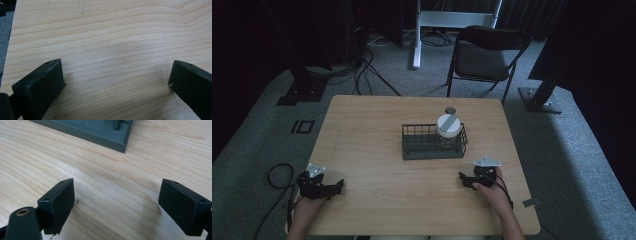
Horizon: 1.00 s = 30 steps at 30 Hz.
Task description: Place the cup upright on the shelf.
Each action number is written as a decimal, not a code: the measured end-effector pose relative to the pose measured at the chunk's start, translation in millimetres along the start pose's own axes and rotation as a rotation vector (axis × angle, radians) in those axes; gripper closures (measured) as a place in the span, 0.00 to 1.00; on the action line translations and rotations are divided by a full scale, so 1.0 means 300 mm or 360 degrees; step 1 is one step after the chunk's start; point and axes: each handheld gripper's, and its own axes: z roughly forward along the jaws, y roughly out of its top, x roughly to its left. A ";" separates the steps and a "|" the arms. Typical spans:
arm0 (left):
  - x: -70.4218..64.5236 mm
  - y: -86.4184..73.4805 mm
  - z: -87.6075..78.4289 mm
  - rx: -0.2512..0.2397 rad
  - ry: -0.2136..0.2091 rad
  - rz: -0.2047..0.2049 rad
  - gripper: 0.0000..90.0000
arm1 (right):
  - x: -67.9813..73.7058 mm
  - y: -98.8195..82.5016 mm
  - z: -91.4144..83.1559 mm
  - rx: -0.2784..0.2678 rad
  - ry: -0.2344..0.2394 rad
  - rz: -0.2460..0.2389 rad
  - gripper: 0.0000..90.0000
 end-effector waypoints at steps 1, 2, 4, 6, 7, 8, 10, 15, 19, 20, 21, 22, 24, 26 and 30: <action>0.000 0.000 0.000 0.0002 0.0000 0.0002 0.00 | -0.003 -0.001 -0.001 0.0006 0.0012 -0.0009 0.15; 0.000 0.000 0.000 0.0001 0.0000 0.0001 0.00 | -0.005 -0.003 -0.002 0.0018 0.0029 -0.0016 0.15; 0.000 0.000 0.000 0.0001 0.0000 0.0002 0.00 | -0.012 -0.008 -0.004 0.0042 0.0044 -0.0034 0.15; 0.000 0.000 0.000 0.0000 0.0000 0.0000 0.00 | -0.018 -0.012 -0.008 0.0043 0.0055 -0.0037 0.15; 0.000 0.000 0.000 0.0000 0.0000 0.0000 0.00 | -0.021 -0.014 -0.010 0.0046 0.0067 -0.0038 0.15; 0.000 0.000 0.000 0.0002 0.0000 0.0002 0.00 | -0.024 -0.016 -0.012 0.0045 0.0081 -0.0046 0.15; 0.001 0.000 -0.001 0.0003 0.0000 0.0004 0.00 | -0.027 -0.020 -0.016 0.0046 0.0105 -0.0067 0.14; 0.001 0.000 0.000 0.0002 0.0000 0.0004 0.00 | -0.037 -0.028 -0.024 0.0047 0.0155 -0.0101 0.14; 0.000 0.000 0.000 0.0001 0.0000 0.0004 0.00 | -0.051 -0.034 -0.032 0.0035 0.0184 -0.0066 0.14; 0.000 0.000 0.000 0.0001 0.0000 0.0004 0.00 | -0.051 -0.035 -0.033 0.0035 0.0185 -0.0067 0.14; 0.000 0.000 0.000 0.0001 0.0000 0.0004 0.00 | -0.050 -0.035 -0.032 0.0037 0.0180 -0.0075 0.14; 0.000 0.000 0.000 0.0001 0.0000 0.0004 0.00 | -0.047 -0.035 -0.032 0.0040 0.0171 -0.0080 0.14; 0.001 0.000 0.000 0.0001 0.0000 0.0004 0.00 | -0.041 -0.035 -0.030 0.0048 0.0152 -0.0101 0.14; 0.000 0.000 0.000 0.0001 0.0000 0.0004 0.00 | -0.040 -0.034 -0.030 0.0050 0.0150 -0.0106 0.14; 0.000 0.000 0.000 0.0001 0.0000 0.0003 0.00 | -0.040 -0.034 -0.030 0.0050 0.0150 -0.0105 0.14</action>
